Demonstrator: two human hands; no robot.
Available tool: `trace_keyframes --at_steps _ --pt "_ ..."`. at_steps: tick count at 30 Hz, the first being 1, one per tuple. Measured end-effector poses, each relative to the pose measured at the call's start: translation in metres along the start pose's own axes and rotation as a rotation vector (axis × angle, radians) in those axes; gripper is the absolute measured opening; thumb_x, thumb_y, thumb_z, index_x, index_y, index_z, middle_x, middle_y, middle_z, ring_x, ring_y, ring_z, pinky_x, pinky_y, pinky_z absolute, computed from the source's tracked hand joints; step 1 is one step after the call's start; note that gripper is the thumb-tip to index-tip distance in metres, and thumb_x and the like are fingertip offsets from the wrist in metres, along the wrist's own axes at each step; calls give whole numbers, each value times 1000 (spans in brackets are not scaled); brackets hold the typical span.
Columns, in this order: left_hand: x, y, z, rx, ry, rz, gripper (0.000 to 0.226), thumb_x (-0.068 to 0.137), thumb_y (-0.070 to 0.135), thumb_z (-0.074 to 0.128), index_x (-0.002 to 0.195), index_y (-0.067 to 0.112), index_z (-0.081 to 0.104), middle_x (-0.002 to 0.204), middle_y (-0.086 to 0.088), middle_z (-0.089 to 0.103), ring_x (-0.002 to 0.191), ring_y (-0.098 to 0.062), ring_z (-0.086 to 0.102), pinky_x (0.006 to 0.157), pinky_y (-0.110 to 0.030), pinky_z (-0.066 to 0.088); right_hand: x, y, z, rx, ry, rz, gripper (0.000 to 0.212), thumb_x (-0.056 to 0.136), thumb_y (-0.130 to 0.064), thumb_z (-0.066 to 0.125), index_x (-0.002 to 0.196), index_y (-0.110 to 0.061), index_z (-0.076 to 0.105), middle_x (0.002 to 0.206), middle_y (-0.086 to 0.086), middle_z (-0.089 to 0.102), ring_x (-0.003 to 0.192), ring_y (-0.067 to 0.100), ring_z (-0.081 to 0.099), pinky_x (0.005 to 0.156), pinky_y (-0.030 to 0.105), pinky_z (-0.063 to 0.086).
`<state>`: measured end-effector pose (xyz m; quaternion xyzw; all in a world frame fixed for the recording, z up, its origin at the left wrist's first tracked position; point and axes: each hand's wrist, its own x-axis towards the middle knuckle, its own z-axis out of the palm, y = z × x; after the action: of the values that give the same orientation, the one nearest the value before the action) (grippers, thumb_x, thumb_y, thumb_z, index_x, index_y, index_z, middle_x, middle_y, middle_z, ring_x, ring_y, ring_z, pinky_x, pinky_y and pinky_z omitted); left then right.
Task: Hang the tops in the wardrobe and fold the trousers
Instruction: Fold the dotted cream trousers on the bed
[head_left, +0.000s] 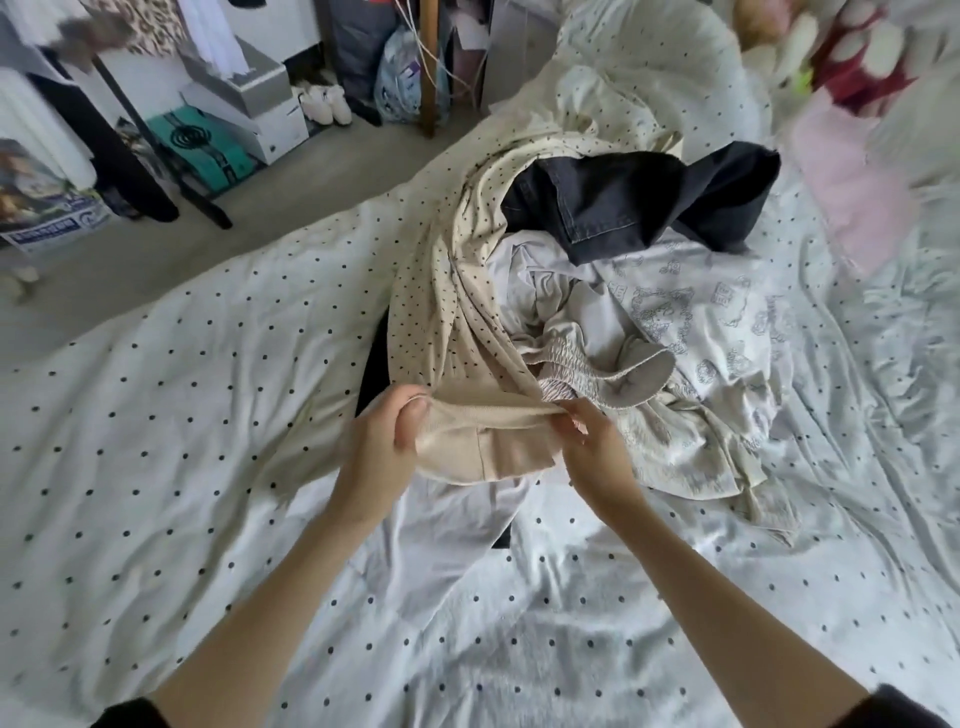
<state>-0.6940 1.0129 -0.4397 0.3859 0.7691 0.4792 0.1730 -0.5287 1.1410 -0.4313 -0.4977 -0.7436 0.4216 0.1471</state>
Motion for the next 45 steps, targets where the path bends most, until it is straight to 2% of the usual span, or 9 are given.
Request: trace_keyframes --at_steps 5,9,12,19,22,32,38,41,45 --pt "-40 37 1 20 -137 89 25 93 15 42 92 2 63 76 -2 63 77 -8 57 66 -14 42 -31 -12 -41 146 53 34 18 95 -4 42 88 -6 60 77 3 60 69 10 52 57 14 39" --pt "-68 65 5 84 -233 204 13 90 -2 56 90 3 68 76 5 61 77 13 54 68 -3 38 -68 -9 -79 205 88 44 21 97 -5 40 89 -4 59 76 4 59 70 14 52 57 15 42" --pt "-92 85 14 141 -302 204 11 88 0 59 87 2 70 75 15 53 80 12 53 69 -5 38 -102 -1 -108 153 92 -18 19 97 -3 42 89 -5 59 71 -1 57 65 13 51 53 11 42" --pt "-152 110 49 342 -390 322 13 82 10 64 71 12 71 67 6 61 69 -14 50 64 -16 33 -153 57 -149 -71 76 -16 14 91 -2 50 90 -3 63 81 9 66 80 30 61 72 36 45" --pt "-179 114 72 357 -523 211 17 92 12 54 82 10 68 69 11 53 72 -12 47 65 -23 32 -178 95 -160 -151 54 8 16 93 -2 47 88 -7 61 77 5 61 73 26 54 56 20 38" --pt "-247 178 168 400 -1007 144 20 93 30 57 105 22 71 101 11 71 71 0 51 77 -16 42 -243 208 -221 -165 168 182 21 89 4 45 97 0 64 85 14 64 76 26 54 61 22 27" --pt "-314 241 274 265 -1242 158 19 93 28 58 102 19 71 79 13 67 61 3 56 53 -8 38 -298 293 -297 -165 327 388 28 91 5 39 104 0 63 97 21 68 94 36 60 67 28 30" --pt "-343 278 325 205 -1309 213 19 93 27 57 101 17 71 85 5 69 62 -3 54 57 -18 41 -317 330 -337 -133 401 480 30 90 4 39 106 -4 63 88 18 69 90 32 62 65 28 34" --pt "-356 287 365 195 -1324 237 22 95 18 54 111 13 68 107 2 64 92 -8 56 81 -19 40 -322 372 -375 56 418 593 24 86 4 47 97 -4 67 61 -1 62 60 12 60 44 8 34"
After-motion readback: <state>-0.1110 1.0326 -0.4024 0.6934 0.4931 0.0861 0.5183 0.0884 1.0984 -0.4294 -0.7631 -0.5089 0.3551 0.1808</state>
